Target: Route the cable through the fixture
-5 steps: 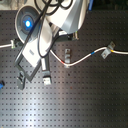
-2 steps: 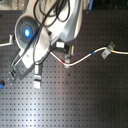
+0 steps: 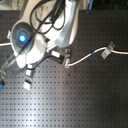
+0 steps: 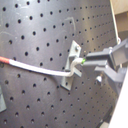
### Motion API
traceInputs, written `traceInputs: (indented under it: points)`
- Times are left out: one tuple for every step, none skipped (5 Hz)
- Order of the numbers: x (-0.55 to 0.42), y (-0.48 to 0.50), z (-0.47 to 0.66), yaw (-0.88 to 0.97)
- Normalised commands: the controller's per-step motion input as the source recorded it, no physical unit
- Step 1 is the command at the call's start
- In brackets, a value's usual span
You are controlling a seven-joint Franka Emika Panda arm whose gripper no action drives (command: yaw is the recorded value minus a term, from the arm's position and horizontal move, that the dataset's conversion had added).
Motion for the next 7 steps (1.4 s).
traceInputs:
  points:
    - [-0.116,0.448,-0.08,0.51]
    - [-0.060,0.457,-0.07,0.51]
    - [-0.105,-0.022,0.29,0.00]
    - [-0.254,-0.022,0.30,-0.46]
    - [-0.100,0.041,0.22,-0.36]
    - [-0.075,0.095,0.17,-0.24]
    - [-0.021,0.197,0.48,-0.17]
